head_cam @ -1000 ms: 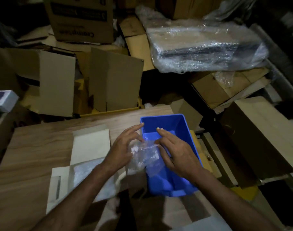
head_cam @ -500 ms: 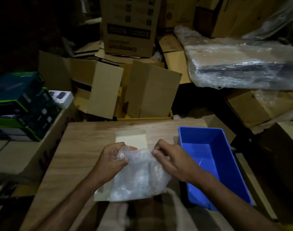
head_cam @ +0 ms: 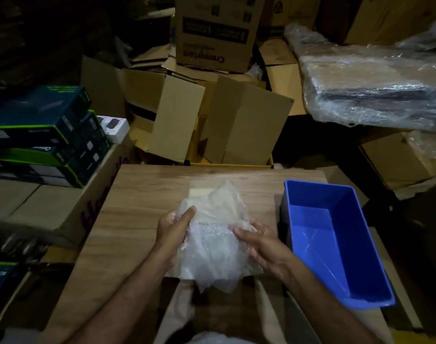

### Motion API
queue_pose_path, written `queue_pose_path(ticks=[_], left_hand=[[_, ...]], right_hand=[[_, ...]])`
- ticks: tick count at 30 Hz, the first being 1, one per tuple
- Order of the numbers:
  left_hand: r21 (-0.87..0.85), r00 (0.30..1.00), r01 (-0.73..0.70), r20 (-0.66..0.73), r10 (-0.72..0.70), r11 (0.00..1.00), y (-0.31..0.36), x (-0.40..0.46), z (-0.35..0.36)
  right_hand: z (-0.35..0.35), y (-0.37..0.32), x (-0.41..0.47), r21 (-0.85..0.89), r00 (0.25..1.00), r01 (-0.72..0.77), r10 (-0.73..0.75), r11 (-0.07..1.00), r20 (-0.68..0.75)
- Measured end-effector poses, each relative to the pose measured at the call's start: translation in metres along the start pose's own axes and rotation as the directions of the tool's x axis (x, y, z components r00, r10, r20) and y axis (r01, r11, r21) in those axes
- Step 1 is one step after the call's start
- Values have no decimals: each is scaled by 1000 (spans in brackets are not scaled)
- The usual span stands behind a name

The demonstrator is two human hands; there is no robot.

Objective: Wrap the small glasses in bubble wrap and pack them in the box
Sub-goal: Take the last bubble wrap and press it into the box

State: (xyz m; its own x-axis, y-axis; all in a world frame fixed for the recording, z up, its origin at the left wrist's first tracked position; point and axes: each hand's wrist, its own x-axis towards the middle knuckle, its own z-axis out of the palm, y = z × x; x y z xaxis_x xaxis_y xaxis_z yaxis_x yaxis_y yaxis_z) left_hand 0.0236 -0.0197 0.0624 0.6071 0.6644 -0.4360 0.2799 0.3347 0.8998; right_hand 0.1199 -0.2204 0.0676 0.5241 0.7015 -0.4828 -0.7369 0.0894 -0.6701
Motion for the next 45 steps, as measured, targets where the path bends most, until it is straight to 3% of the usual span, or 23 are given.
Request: queue_pose_path(ticks=[3,6,9,13,17,19,22,24,27,29,30,33,34,37,40,43,45], left_hand=[[17,999,-26,40,26,1000,1,-5,-7],[69,994,-83,79,78,994,-1,-3,-23],[123,977,-135,180,112,983,-2,-4,-39],[117,939,-185,313,140,976,4,-5,-46],[91,913,-77,407,33,993,6,-2,-56],[171,877,-101,481,6,980,6,0,-64],[540,883,-290,469,4,790,5,2,-63],[705,915,-381,383,131,598,1,3,-56],[766,913,-405,311,263,499,-3,2,-53],[783,905,-424,345,249,456,-3,3,-61],[754,901,-434,379,212,494,-3,3,-65],[483,907,-254,420,33,838,0,-5,-70],[414,913,-170,409,-15,894,-1,-4,-71],[373,928,-54,362,-91,926,-16,5,-75],[407,986,29,139,-94,913,-35,22,-67],[506,997,-56,73,22,861,-49,40,-60],[636,989,-147,93,114,758,-53,48,-55]], right_hand=[[5,5,10,-156,964,60,-98,986,-247],[2,5,10,-243,909,131,-215,961,-358],[-6,4,3,-380,889,226,-349,897,-295],[-15,-1,0,-616,859,308,-490,725,-146],[-21,-10,-1,-634,920,272,-389,724,-50],[-24,-12,-3,-706,953,206,-302,678,-12],[-21,-9,-1,-896,962,118,-273,428,-4],[-20,-8,5,-965,943,112,-332,235,29],[-26,-11,12,-977,937,144,-339,156,84],[-31,-21,12,-975,948,124,-314,183,62],[-32,-26,9,-962,961,123,-273,242,54],[-35,-32,-1,-819,996,77,-76,568,41],[-34,-29,-3,-761,998,53,-54,647,24],[-30,-9,4,-589,985,22,-117,808,-125],[-31,12,19,-584,937,-25,-184,811,-296],[-43,27,33,-621,932,-93,-152,778,-329],[-45,33,40,-778,931,-85,-228,623,-285]])
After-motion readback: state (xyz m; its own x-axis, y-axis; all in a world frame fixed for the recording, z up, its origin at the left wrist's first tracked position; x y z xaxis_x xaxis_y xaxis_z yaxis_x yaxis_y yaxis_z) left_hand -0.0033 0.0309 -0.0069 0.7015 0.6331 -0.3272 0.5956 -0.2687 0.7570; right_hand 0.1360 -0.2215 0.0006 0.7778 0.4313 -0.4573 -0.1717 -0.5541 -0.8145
